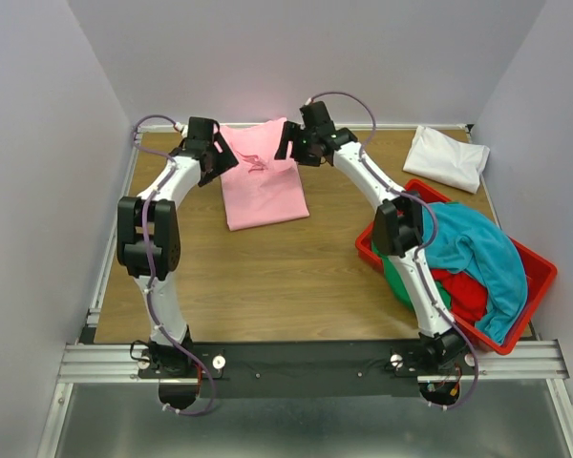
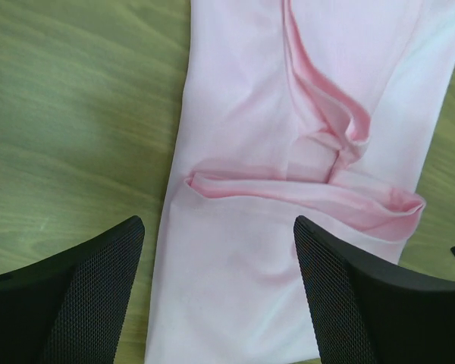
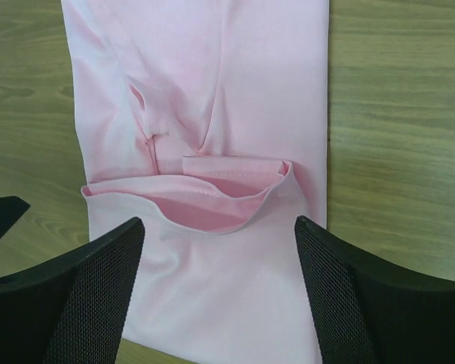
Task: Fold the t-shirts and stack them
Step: Fold the tshirt
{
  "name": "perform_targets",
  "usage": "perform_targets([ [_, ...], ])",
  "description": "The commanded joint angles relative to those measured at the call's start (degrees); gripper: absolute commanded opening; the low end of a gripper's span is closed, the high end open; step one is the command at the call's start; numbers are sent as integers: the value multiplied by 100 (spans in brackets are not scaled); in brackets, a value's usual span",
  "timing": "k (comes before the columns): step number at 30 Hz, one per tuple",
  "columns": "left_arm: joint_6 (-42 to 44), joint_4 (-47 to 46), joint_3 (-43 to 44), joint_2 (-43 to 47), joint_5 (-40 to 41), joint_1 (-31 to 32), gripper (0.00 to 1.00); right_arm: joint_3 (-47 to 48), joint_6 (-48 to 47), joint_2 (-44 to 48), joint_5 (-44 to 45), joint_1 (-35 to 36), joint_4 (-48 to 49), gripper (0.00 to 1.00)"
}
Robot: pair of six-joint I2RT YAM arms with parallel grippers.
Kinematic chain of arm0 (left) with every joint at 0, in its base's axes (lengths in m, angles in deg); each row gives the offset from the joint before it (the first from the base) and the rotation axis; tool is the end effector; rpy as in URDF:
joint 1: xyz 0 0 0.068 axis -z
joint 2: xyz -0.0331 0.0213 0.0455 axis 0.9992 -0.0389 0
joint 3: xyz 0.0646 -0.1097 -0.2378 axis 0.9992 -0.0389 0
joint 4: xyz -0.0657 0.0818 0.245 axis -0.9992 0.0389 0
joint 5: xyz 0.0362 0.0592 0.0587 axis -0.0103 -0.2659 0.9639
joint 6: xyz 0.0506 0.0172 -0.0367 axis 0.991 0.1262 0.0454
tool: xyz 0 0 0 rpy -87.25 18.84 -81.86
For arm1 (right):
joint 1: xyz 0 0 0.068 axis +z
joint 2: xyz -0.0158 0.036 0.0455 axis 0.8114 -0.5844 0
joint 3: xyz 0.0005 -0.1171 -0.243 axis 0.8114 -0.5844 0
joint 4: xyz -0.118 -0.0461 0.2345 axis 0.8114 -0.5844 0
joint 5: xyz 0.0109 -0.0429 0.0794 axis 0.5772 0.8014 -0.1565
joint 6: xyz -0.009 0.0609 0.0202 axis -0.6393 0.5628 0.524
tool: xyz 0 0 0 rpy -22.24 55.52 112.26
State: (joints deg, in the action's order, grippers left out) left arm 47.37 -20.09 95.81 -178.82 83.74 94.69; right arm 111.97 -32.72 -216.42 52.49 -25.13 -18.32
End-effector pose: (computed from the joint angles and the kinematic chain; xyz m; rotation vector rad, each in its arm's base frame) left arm 0.4562 -0.0521 0.2129 -0.6962 2.3166 -0.2975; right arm 0.5105 0.2896 0.2145 0.0118 2.3862 0.6419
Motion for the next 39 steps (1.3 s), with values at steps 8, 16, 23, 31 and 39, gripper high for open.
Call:
perform_targets([
  [8, 409, -330, -902, 1082, -190, 37, 88, -1725, -399, 1245, -156, -133, 264, 88],
  [16, 409, -578, -2440, 1830, -234, 354, 86, -3483, -426, 2167, -349, -115, 378, 81],
  [23, 260, -709, -3311, 2279, -252, 460, 82, -4731, -329, 2581, -340, -19, 660, 77],
  [31, 145, -824, -3672, 2367, -314, 468, 77, -5058, -259, 2485, -296, 60, 827, 72],
  [39, 180, -842, -3567, 2139, -296, 468, 73, -4820, -215, 2301, -349, 95, 844, 68],
])
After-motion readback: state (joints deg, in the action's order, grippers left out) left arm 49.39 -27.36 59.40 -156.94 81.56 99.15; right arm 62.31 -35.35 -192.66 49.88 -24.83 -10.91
